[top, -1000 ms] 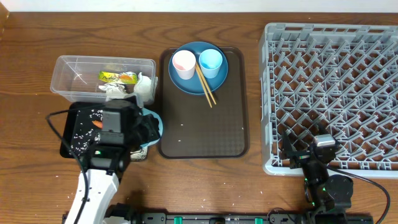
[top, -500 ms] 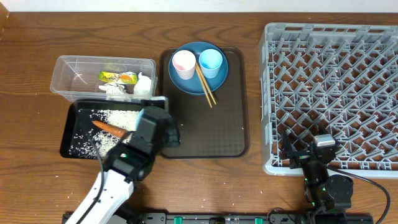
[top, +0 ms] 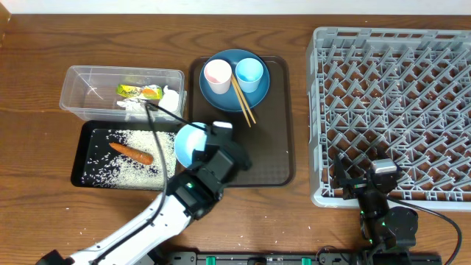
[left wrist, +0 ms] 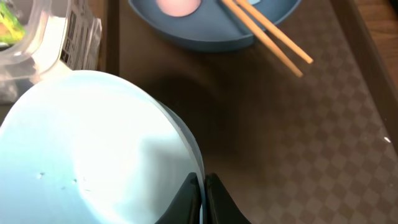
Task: Sort waste into correct bins and load items into the dishwasher rack
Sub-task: 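Turn the bowl upright and carry it right toward the dish rack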
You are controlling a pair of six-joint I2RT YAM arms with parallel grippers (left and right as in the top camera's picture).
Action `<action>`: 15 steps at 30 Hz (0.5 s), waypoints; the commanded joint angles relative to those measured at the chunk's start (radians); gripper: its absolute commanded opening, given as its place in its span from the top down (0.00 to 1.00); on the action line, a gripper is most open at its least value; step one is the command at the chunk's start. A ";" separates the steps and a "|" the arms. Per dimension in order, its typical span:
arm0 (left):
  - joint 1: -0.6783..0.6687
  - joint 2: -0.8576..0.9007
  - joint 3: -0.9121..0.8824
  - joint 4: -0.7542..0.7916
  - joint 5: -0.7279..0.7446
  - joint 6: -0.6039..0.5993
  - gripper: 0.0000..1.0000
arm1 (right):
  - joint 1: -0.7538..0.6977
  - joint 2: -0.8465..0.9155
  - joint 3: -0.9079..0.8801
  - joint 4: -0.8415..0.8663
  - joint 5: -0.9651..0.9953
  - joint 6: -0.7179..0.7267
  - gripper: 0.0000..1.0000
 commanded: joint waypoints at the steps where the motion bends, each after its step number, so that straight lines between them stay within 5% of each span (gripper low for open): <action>1: -0.040 0.005 0.022 0.007 -0.148 -0.005 0.94 | 0.006 -0.006 -0.002 -0.003 -0.001 -0.011 0.01; 8: -0.084 0.007 0.022 0.023 -0.158 -0.005 0.94 | 0.006 -0.006 -0.002 -0.003 -0.001 -0.011 0.01; 15: -0.084 0.014 0.022 0.027 0.024 -0.054 0.93 | 0.006 -0.006 -0.002 -0.003 -0.001 -0.011 0.01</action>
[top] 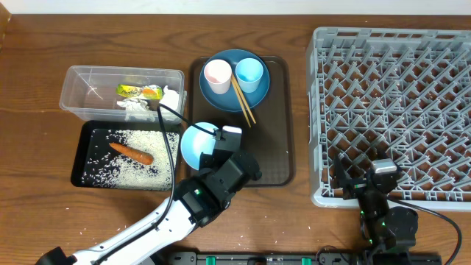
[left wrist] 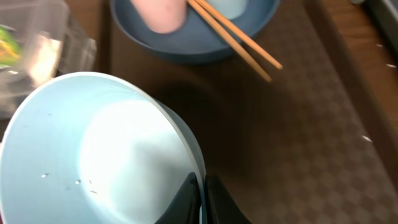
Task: Sort waste into correct bins and load items into the dishwasher rack
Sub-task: 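Turn the bowl upright and carry it right toward the dish rack, then lower the light-blue bowl onto the brown tray and open the left gripper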
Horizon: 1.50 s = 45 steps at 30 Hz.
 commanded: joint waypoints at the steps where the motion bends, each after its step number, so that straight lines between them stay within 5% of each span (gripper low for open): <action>1: -0.002 0.013 0.022 0.004 0.066 -0.034 0.93 | 0.006 -0.006 -0.002 -0.003 -0.001 -0.011 0.01; 17: -0.003 0.168 0.022 0.091 0.186 -0.090 0.93 | 0.005 -0.006 -0.002 -0.003 -0.001 -0.011 0.01; 27: -0.003 0.168 0.022 0.098 0.205 -0.090 0.69 | 0.006 -0.006 -0.002 -0.003 -0.001 -0.011 0.01; 45: -0.003 0.056 0.022 0.068 0.191 -0.012 0.66 | 0.006 -0.006 -0.002 -0.003 -0.001 -0.011 0.01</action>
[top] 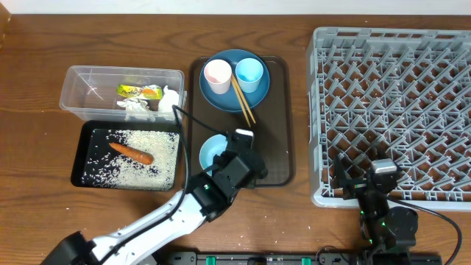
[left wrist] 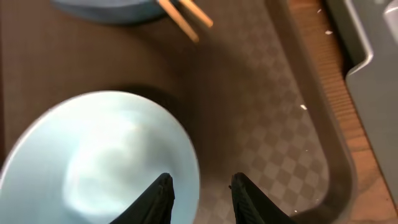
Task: Sort waste into correct bins and load items into the dishwasher rack
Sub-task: 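Lower the light-blue bowl onto the brown tray and open the left gripper, then move the left gripper up over the pink cup on the teal plate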
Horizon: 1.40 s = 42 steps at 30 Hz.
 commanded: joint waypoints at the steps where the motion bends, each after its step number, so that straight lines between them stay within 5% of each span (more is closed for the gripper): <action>1: -0.003 -0.038 0.022 -0.015 -0.026 0.051 0.66 | 0.006 -0.006 -0.002 -0.003 -0.001 -0.011 0.01; 6: 0.018 -0.111 0.022 -0.086 -0.150 0.047 0.66 | 0.006 -0.006 -0.002 -0.003 -0.001 -0.011 0.01; 14: 0.185 -0.303 0.022 -0.243 -0.126 -0.077 0.61 | 0.006 -0.006 -0.002 -0.003 -0.001 -0.011 0.01; 22: 0.362 -0.448 0.022 -0.281 0.215 -0.187 0.45 | 0.005 -0.006 -0.002 -0.003 -0.001 -0.011 0.01; 26: 0.399 -0.455 0.032 -0.249 0.356 -0.188 0.45 | 0.006 -0.006 -0.002 -0.003 -0.001 -0.011 0.01; 33: 0.467 -0.285 0.217 -0.332 0.506 -0.168 0.46 | 0.005 -0.006 -0.002 -0.003 -0.001 -0.011 0.01; 42: 0.477 0.135 0.738 -0.602 0.390 -0.063 0.46 | 0.006 -0.006 -0.002 -0.003 -0.001 -0.011 0.01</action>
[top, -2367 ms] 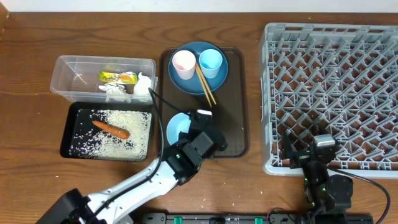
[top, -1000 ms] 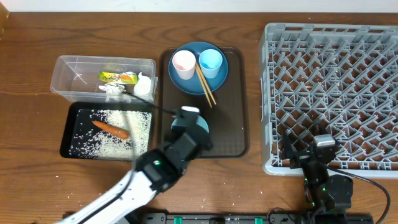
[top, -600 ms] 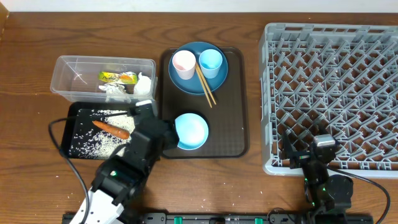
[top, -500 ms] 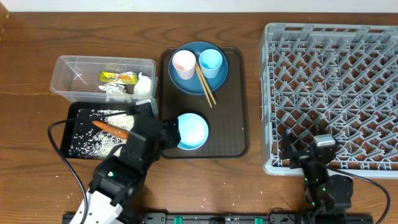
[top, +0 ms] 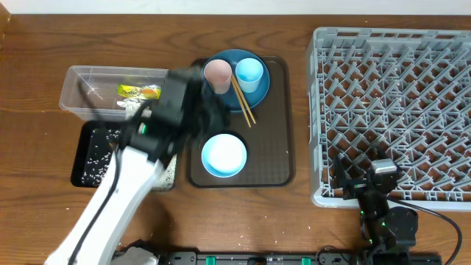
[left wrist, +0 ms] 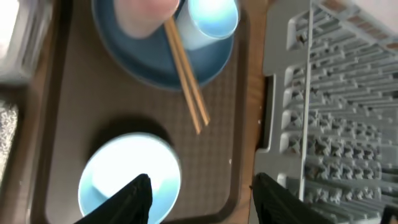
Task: Sort waste into correct bins and load items into the dishwasher rack
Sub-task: 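Move the left gripper up over the pink cup on the teal plate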
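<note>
A light blue bowl stands empty and upright on the front of the brown tray. Behind it, the dark blue plate carries a pink cup, a blue cup and a pair of chopsticks. My left gripper hangs high above the tray, open wide and holding nothing, with the bowl under its left finger. The left arm looks blurred. My right gripper rests at the front edge of the grey dishwasher rack.
A clear plastic bin with wrappers stands at the back left. In front of it lies a black tray with scattered rice, partly hidden by my left arm. The rack fills the right side of the table.
My left gripper was low and open at the bowl's rim. Now it is high above the tray, farther back and to the left, open wider. The bowl stays on the tray.
My left gripper was shut on the tilted bowl's rim beside the black tray. Half a second later it held the bowl over the brown tray's left part. Then the bowl sat flat on the tray with the fingers open. Now the arm is away from it.
</note>
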You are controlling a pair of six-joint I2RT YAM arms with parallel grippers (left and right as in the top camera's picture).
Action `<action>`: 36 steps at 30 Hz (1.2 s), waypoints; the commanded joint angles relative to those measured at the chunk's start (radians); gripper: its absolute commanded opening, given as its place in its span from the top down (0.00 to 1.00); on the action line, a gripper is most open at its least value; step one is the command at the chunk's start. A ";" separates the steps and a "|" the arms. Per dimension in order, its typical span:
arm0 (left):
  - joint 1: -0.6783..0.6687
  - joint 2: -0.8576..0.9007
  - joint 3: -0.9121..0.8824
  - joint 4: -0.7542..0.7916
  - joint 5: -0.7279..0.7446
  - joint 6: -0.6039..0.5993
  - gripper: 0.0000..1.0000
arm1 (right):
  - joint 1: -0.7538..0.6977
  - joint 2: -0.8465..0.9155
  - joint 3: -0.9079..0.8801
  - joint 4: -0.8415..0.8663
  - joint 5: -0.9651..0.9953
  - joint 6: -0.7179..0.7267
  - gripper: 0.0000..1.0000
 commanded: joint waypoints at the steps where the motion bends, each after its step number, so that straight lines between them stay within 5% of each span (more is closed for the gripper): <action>1: 0.010 0.129 0.158 -0.042 -0.078 0.066 0.45 | 0.006 -0.006 -0.002 -0.003 -0.001 -0.011 0.01; 16: 0.169 0.365 0.246 -0.038 -0.153 0.247 0.46 | 0.006 -0.006 -0.002 -0.003 -0.001 -0.011 0.01; 36: 0.183 0.414 0.209 0.043 -0.159 0.262 0.56 | 0.006 -0.006 -0.002 -0.003 -0.001 -0.011 0.01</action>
